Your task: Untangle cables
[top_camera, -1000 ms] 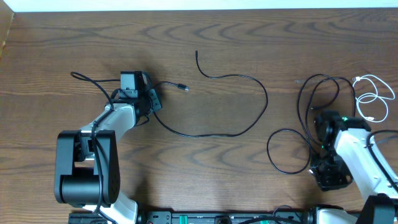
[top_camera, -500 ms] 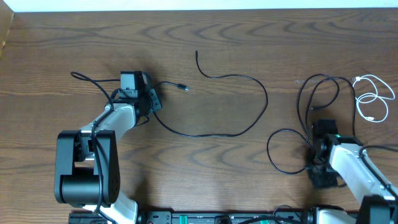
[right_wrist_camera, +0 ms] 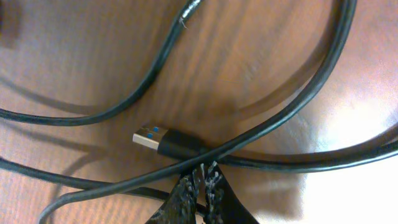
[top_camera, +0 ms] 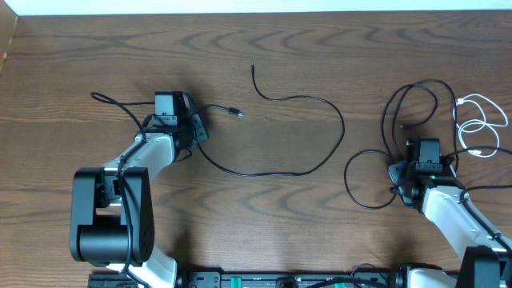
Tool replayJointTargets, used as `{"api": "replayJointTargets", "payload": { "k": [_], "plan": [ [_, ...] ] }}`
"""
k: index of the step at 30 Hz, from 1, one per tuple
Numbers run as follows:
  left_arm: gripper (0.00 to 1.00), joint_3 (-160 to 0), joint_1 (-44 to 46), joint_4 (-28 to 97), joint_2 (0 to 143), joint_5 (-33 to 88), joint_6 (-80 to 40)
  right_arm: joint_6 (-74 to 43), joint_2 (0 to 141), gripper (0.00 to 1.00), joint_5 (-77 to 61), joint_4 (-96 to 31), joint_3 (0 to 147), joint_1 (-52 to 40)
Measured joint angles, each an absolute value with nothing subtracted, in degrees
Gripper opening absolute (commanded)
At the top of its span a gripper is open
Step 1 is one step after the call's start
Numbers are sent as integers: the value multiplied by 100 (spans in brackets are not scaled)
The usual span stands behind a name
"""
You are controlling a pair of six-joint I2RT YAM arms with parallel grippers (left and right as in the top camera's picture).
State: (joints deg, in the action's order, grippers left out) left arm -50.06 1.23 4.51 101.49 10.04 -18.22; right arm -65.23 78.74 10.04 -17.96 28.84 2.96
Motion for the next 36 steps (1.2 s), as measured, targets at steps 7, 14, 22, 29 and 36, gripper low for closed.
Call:
{"api": "replayJointTargets", "payload": {
  "k": [7,14,22,29,36],
  "plan": [
    [23,-5006,121,449,10149,1004,-1822,-6394,8173,6,1144,-1033,2864,296],
    [24,-5006,123,449,10149,1020,-1822,-6198,8541,1,1328,-718,3011,364],
    [24,-5006,123,449,10149,1020,-1822,-5103,8427,1,1015,-1146,3116,401],
    [24,-5006,123,447,10149,1022,-1822,-4484,7686,1,506,-3122,3601,401],
    [24,-5006,123,427,10149,1020,-1822,-4189,7030,2,-454,-3208,4174,318]
  ]
}}
